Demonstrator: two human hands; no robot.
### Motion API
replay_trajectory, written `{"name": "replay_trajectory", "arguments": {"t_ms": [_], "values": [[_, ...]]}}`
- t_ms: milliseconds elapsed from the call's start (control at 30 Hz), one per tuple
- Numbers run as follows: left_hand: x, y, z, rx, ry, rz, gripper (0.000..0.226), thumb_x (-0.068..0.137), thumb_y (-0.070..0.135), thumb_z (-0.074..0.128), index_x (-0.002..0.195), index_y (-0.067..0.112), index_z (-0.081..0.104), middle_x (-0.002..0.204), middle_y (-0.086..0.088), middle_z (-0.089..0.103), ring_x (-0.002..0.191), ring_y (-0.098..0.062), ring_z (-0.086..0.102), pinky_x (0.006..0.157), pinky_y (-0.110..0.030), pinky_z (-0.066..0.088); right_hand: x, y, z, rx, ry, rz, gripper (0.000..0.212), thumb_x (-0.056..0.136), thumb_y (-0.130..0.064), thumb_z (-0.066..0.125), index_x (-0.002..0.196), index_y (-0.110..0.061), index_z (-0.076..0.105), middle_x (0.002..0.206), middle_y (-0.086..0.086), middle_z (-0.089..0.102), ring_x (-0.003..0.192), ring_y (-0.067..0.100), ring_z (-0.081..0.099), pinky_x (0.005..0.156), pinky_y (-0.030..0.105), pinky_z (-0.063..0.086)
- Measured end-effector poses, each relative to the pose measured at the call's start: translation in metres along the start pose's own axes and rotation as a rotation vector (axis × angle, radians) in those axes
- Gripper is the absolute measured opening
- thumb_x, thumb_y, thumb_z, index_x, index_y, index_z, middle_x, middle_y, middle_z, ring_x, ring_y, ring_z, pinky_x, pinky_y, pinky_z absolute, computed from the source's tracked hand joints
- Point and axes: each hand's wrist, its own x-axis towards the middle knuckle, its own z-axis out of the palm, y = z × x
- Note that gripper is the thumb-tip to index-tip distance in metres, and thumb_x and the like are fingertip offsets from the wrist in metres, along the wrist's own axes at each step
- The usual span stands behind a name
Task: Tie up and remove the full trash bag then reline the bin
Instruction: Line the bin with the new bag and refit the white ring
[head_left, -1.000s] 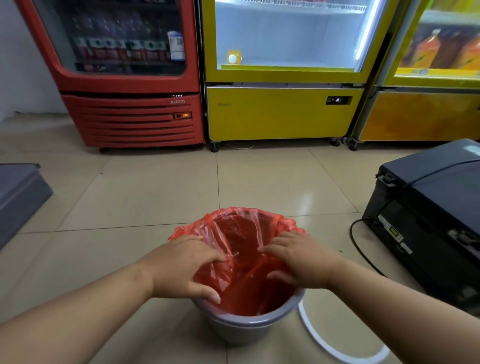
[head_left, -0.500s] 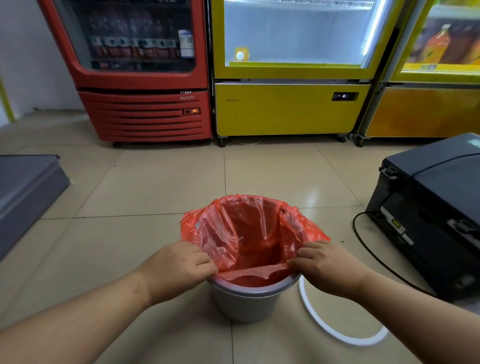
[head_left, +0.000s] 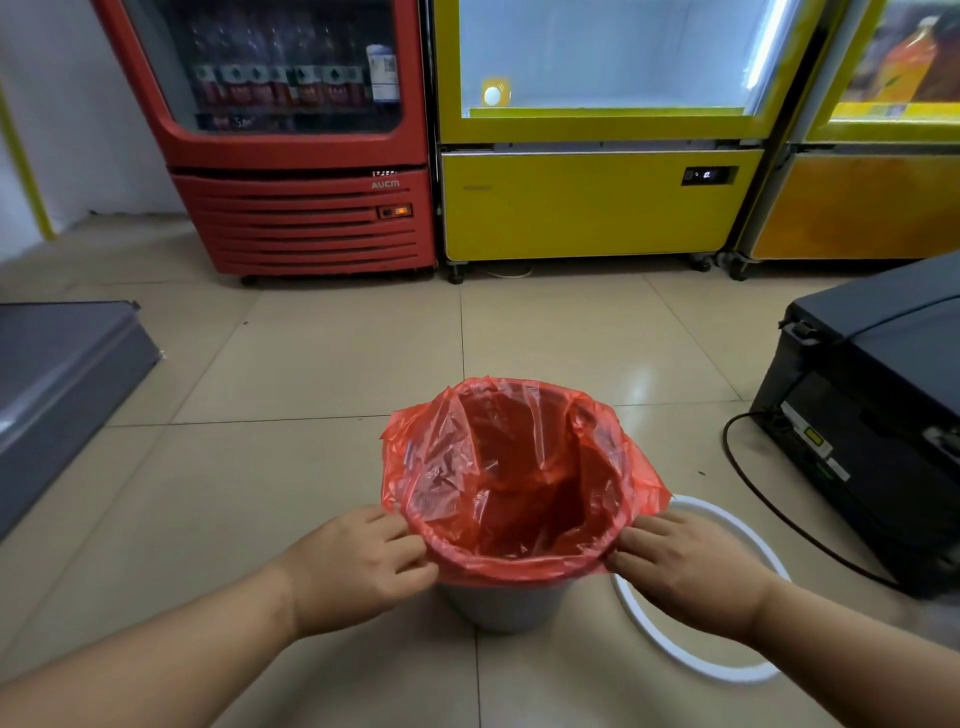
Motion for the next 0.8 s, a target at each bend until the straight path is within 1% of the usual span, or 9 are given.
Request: {"name": "replay_trajectory", "arguments": {"t_ms": [200,300,367,433,500,567,667,733,800], "values": [[-0.001,0.008,0.007,0.028,0.001,0.065,0.007,0.08,0.018,0.059,0.076,0.022,0.055,0.063,0.006,0.057,0.055,-0.015,0.052,0.053,-0.023,0.047,-0.001,-0.004,0.003,-0.016,-0.018,-0.031,0.007,0.079,-0.016,0.062,0.078,-0.021,0.067,0.07,-0.003,0.062,0.059,0.018,0.058,0.051,0.028,0.05],[-0.006,0.006,0.015,-0.032,-0.086,-0.024,0.011,0.074,0.019,0.061,0.082,0.025,0.059,0.07,0.008,0.061,0.062,-0.014,0.057,0.051,-0.022,0.049,-0.004,-0.001,0.006,0.022,-0.139,0.079,0.034,0.072,-0.013,0.049,0.094,-0.025,0.073,0.085,-0.008,0.071,0.072,0.015,0.067,0.059,0.026,0.056],[-0.009,-0.001,0.02,-0.09,-0.207,-0.146,0.022,0.068,0.02,0.057,0.088,0.028,0.062,0.08,0.01,0.065,0.073,-0.013,0.062,0.051,-0.023,0.053,-0.001,0.002,0.004,0.129,-0.214,0.249,0.052,0.064,-0.01,0.041,0.101,-0.031,0.072,0.099,-0.014,0.072,0.085,0.012,0.069,0.066,0.026,0.058],[-0.006,-0.009,0.018,-0.285,-0.289,-0.311,0.037,0.07,0.021,0.041,0.097,0.03,0.065,0.096,0.012,0.068,0.089,-0.011,0.064,0.066,-0.023,0.056,0.004,0.006,-0.002,0.3,-0.257,0.476,0.05,0.071,-0.007,0.041,0.101,-0.032,0.071,0.103,-0.019,0.069,0.095,0.009,0.066,0.077,0.022,0.053],[0.002,-0.016,0.012,-0.553,-0.216,-0.552,0.042,0.072,0.019,0.033,0.094,0.025,0.069,0.099,0.01,0.068,0.095,-0.009,0.06,0.081,-0.022,0.05,0.014,0.01,-0.01,0.457,-0.189,0.744,0.035,0.081,-0.004,0.048,0.081,-0.031,0.07,0.084,-0.019,0.065,0.085,0.012,0.063,0.071,0.021,0.045],[0.016,-0.024,0.001,-0.65,-0.038,-0.814,0.027,0.077,0.014,0.041,0.079,0.019,0.067,0.084,0.009,0.063,0.085,-0.012,0.058,0.074,-0.018,0.042,0.027,0.014,-0.019,0.548,0.017,0.995,0.036,0.083,-0.001,0.051,0.066,-0.032,0.059,0.072,-0.014,0.06,0.072,0.013,0.057,0.06,0.021,0.039],[0.037,-0.036,-0.004,-0.66,0.249,-1.092,0.023,0.086,0.001,0.047,0.09,0.015,0.066,0.092,0.005,0.058,0.092,-0.014,0.054,0.08,-0.019,0.038,0.054,0.02,-0.03,0.606,0.221,1.131,0.022,0.087,-0.007,0.05,0.095,-0.02,0.067,0.094,-0.001,0.066,0.084,0.017,0.058,0.064,0.021,0.041],[0.052,-0.042,-0.002,-0.666,0.258,-1.148,0.03,0.092,0.005,0.044,0.115,0.009,0.063,0.115,-0.003,0.058,0.112,-0.017,0.053,0.098,-0.023,0.037,0.074,0.021,-0.035,0.611,0.182,1.126,0.029,0.093,-0.016,0.049,0.12,-0.017,0.061,0.117,0.002,0.064,0.104,0.02,0.059,0.079,0.023,0.04],[0.065,-0.044,0.005,-0.707,0.177,-1.169,0.039,0.096,0.011,0.04,0.134,0.01,0.049,0.139,-0.006,0.048,0.131,-0.018,0.041,0.111,-0.026,0.026,0.091,0.022,-0.036,0.647,0.128,1.177,0.034,0.096,-0.02,0.046,0.129,-0.017,0.055,0.128,0.005,0.061,0.119,0.024,0.054,0.084,0.024,0.036]]}}
